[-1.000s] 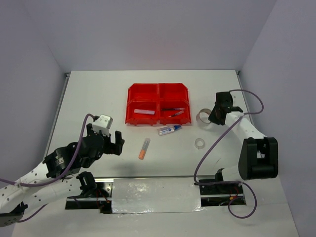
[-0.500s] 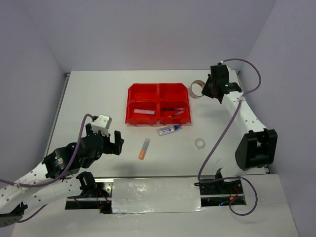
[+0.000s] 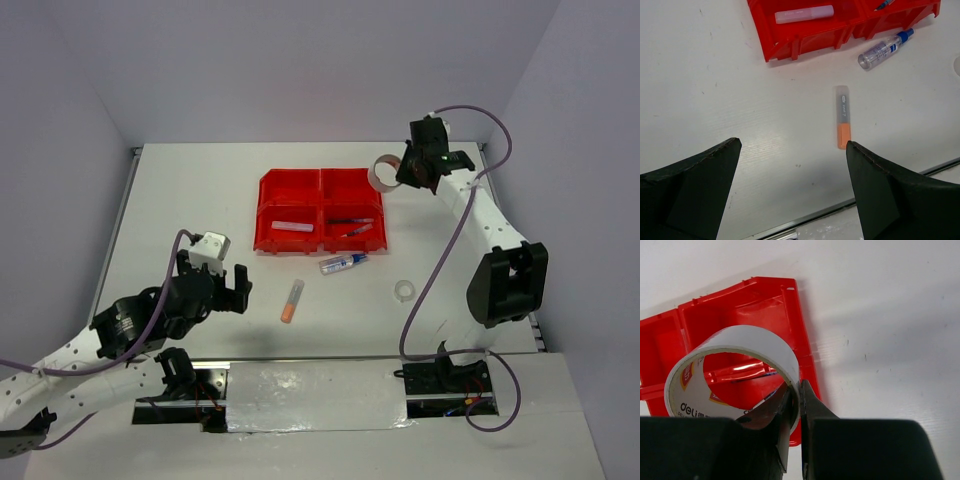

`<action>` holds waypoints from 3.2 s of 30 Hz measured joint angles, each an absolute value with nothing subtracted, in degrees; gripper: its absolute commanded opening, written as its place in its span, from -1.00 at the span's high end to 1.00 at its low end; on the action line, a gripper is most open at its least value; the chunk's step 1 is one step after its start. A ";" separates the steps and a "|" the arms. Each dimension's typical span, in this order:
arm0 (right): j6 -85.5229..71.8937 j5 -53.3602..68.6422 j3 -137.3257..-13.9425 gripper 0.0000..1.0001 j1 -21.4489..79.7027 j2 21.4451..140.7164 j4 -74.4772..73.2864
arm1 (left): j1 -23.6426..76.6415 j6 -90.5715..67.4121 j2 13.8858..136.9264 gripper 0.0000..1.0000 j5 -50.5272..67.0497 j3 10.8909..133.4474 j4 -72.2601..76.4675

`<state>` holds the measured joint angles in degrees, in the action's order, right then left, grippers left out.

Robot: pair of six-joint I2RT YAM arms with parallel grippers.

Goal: Sort the stationery into containers
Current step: Place the stationery in the storage box, then move the stationery to the center of the board.

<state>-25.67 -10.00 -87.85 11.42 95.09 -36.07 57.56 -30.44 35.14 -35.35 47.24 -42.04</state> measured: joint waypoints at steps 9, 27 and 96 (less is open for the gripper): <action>-23.03 -7.68 -96.36 0.97 13.74 103.37 -35.55 | 57.54 -30.44 36.23 -0.99 -35.55 47.24 -42.26; -19.99 -7.70 -107.37 0.79 17.28 120.60 -34.94 | 57.23 -30.41 36.32 -0.99 -35.75 47.24 -42.39; -27.92 -6.28 -36.25 0.31 11.68 69.82 -28.71 | 55.57 -30.00 36.51 -0.99 -32.97 47.24 -41.91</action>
